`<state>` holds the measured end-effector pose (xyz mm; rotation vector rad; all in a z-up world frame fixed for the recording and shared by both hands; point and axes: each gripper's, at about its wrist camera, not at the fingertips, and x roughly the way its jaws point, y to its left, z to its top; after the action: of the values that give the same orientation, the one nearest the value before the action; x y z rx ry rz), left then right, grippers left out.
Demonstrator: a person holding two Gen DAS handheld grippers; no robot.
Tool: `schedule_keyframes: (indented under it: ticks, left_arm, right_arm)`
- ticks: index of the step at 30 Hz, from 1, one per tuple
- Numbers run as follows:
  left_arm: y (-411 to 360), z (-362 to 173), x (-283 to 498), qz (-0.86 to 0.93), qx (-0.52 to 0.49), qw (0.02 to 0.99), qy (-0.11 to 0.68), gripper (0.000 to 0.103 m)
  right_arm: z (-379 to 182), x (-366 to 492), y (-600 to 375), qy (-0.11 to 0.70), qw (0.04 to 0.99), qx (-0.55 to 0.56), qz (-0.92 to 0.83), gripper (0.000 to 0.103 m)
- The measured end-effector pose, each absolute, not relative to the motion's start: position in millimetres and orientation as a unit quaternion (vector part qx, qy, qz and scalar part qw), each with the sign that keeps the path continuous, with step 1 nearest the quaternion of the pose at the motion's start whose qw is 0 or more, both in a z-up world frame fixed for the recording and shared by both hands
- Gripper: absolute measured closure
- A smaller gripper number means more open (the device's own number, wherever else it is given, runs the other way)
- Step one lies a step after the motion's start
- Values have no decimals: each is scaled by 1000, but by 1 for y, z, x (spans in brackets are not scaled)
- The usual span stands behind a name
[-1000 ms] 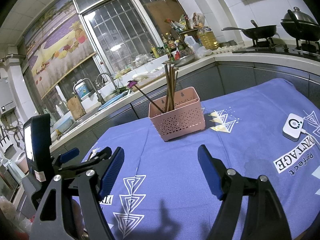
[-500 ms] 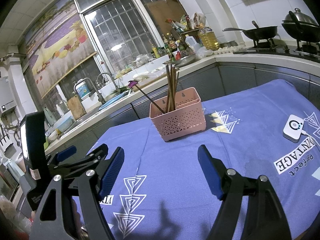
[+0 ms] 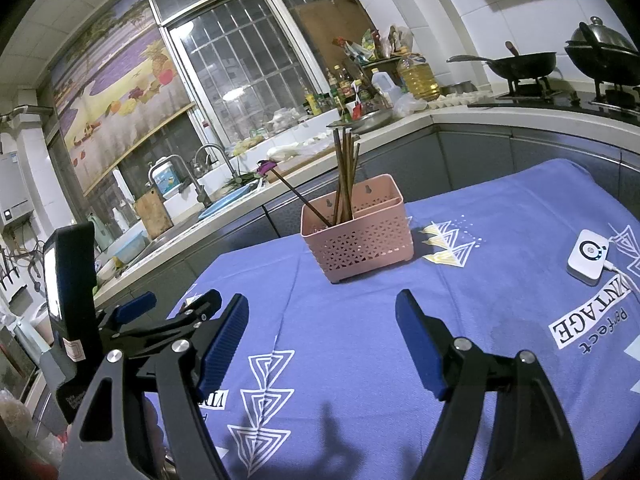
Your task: Organize utensils
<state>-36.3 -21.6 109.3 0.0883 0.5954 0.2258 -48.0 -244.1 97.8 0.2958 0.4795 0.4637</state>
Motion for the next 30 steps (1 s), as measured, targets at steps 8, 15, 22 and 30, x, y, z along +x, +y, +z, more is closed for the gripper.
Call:
schedule_keyframes:
  ticks: [8, 15, 22, 30]
  left_arm:
    - [-24, 105, -34, 111, 46, 947, 297, 6]
    - [-28, 100, -29, 113, 49, 944, 306, 6]
    - [-27, 99, -27, 110, 51, 943, 311, 6]
    - [-30, 98, -23, 110, 52, 941, 315, 6]
  right_arm:
    - [99, -47, -245, 235, 934, 145, 227, 27]
    - [99, -46, -245, 235, 934, 145, 227, 27]
    - [96, -48, -245, 237, 933, 146, 227, 27]
    - [97, -48, -247, 237, 933, 146, 227, 27]
